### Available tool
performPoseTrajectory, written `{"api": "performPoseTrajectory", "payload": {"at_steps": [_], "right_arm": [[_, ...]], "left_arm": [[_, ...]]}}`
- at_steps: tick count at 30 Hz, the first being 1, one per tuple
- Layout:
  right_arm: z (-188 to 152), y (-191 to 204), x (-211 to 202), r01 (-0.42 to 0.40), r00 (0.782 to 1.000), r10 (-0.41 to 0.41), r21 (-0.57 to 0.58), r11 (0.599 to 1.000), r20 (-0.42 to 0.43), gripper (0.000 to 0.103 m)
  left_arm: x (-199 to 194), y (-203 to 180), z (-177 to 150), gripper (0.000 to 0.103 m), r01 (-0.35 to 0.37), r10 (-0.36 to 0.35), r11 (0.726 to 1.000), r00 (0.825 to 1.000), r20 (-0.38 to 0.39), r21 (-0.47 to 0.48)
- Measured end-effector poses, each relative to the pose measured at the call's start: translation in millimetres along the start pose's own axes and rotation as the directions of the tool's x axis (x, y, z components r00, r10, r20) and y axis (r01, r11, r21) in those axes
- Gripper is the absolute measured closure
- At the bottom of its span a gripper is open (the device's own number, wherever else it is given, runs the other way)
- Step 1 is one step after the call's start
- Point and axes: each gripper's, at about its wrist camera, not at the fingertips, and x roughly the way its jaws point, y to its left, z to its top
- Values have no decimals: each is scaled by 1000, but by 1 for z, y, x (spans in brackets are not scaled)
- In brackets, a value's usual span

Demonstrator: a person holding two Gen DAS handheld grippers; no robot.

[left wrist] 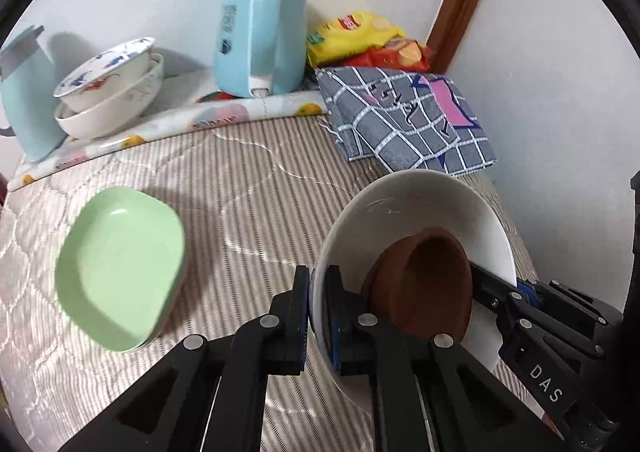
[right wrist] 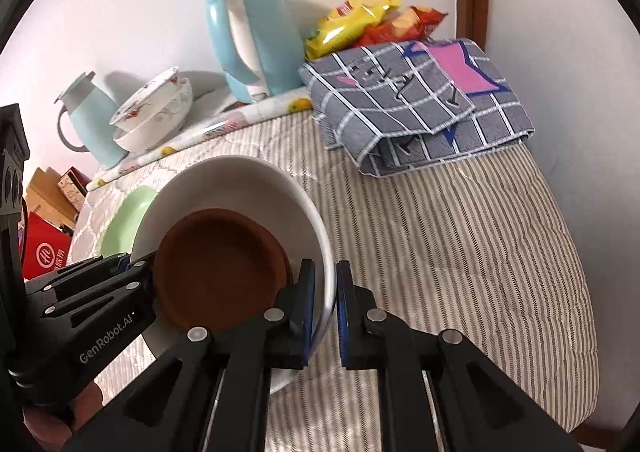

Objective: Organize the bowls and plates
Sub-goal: 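Lift the white bowl with both grippers and carry it over the pale-green plate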

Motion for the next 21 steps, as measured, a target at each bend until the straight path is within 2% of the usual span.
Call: {"api": "performPoseTrajectory", "payload": {"at_steps": [10,21], "right_arm": [[0,36,-15,-17,999,18,-32,999,30,94],[6,76,-12,-47,998,49,-55,997,37,94]], "left_arm": [[-30,31,-6,94,-16,17,1000,999,42,-22],[-43,71,-6,94,-41,45,998,997,64,-53]]}}
